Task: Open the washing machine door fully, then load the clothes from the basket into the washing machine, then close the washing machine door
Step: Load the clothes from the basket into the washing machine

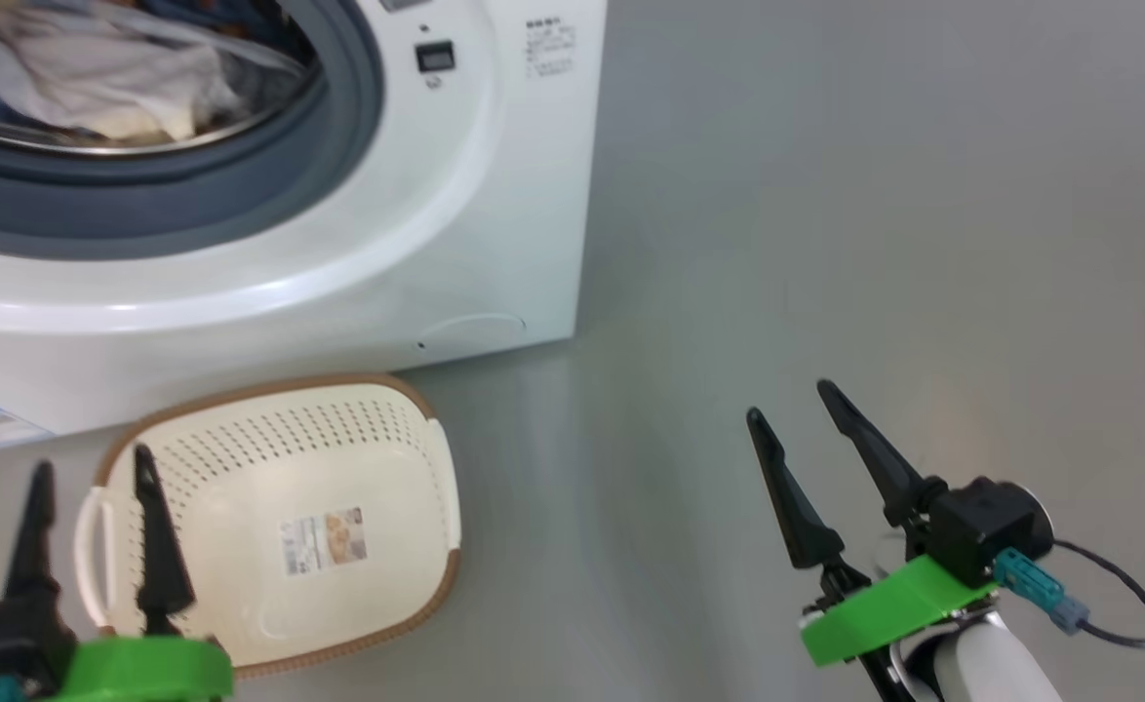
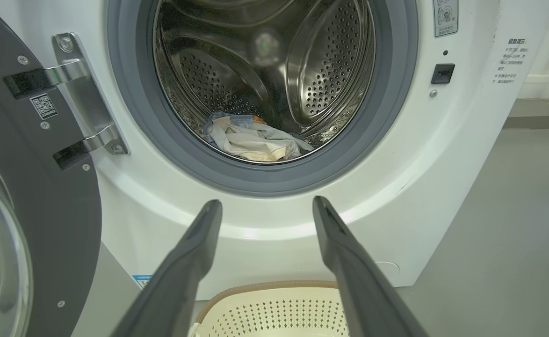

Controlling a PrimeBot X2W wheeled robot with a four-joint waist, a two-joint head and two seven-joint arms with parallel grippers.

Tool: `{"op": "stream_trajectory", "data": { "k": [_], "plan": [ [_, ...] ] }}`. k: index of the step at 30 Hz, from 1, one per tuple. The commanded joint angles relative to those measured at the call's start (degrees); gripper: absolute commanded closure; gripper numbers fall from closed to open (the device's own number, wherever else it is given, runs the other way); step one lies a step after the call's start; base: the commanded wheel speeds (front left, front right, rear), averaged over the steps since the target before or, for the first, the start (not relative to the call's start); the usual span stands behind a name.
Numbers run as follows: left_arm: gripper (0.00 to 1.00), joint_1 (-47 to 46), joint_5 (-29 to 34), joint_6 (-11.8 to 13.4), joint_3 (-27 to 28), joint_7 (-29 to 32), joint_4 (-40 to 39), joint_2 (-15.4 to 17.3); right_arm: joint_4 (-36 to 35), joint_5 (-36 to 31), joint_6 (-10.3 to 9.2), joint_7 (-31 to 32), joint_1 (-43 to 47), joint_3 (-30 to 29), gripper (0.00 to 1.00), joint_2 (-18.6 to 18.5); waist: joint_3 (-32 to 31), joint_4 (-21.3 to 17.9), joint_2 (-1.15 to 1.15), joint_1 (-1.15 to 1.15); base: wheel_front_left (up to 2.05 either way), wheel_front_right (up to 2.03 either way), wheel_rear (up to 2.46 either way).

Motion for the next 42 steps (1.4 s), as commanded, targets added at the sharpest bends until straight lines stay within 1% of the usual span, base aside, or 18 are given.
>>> {"op": "stream_trajectory", "data": {
  "k": [1,9,12,16,24,42],
  "plan": [
    [0.00,0.5,0.6,0.1,1.7,-0.5,-1.4,1.0,-1.8,-0.5,0.09,0.5,1.6,0.8,0.00,-0.1,-4.2,2.7,0.00,0.00,0.00,0.00,0.00],
    [0.00,5.5,2.7,-0.2,-1.5,-0.5,-0.4,-1.1,-5.1,-1.6,0.09,3.5,7.0,-1.0,0.00,-0.5,-10.0,4.2,0.00,0.00,0.00,0.00,0.00],
    [0.00,7.2,2.5,-0.4,-2.0,-0.5,0.1,-1.2,-6.6,-1.8,0.09,4.8,9.1,-1.6,0.00,-0.5,-12.4,4.5,0.00,0.00,0.00,0.00,0.00],
    [0.00,8.1,2.7,-0.5,-2.7,-0.5,-0.2,-1.0,-7.9,-1.9,0.09,5.9,10.6,-1.9,0.00,-0.5,-14.1,4.8,0.00,0.00,0.00,0.00,0.00],
    [0.00,8.3,3.2,-0.1,-3.7,0.3,-1.0,-1.1,-9.6,-2.0,0.09,7.2,12.6,-2.5,0.00,-0.5,-16.0,5.2,0.00,0.00,0.00,0.00,0.00],
    [0.00,8.1,3.8,1.2,-4.3,1.3,-2.2,-0.6,-10.5,-1.9,0.09,7.7,13.6,-3.0,0.00,-0.3,-16.3,5.1,0.00,0.00,0.00,0.00,0.00]
  ]
}}
